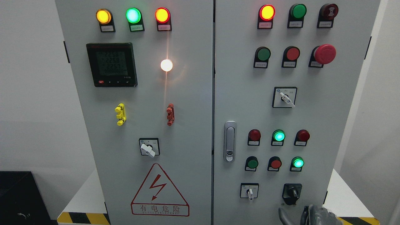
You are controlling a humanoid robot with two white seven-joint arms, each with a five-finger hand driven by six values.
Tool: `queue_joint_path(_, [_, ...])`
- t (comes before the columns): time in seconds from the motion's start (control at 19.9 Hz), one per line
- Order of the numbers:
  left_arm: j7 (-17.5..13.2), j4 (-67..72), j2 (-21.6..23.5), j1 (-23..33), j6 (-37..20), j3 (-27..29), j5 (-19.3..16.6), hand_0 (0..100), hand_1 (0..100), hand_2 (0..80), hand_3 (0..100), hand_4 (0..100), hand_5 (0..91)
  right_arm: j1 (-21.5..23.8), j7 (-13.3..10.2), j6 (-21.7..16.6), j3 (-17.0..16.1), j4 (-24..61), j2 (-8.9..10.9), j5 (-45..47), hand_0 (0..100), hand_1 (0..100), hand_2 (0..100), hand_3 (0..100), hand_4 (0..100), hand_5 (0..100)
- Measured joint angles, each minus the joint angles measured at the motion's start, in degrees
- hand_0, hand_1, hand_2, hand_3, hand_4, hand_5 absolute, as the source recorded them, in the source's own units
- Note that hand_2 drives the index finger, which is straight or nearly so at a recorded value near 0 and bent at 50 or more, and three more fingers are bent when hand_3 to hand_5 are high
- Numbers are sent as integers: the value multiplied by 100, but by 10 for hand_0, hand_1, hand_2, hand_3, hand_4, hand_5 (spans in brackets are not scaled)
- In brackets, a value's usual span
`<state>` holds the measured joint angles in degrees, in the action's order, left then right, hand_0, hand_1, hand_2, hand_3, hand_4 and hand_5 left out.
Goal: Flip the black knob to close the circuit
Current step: 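Raise the right hand up toward the black rotary knob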
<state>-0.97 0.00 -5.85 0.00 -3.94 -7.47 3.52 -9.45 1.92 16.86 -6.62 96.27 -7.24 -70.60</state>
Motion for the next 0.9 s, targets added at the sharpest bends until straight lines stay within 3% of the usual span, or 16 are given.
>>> queue_joint_path(0.9, [0, 0, 0, 0, 0, 0, 0, 120, 556, 0, 0, 0, 0, -241, 171, 79, -78, 77, 19, -137, 0, 115, 856, 987, 848, 900])
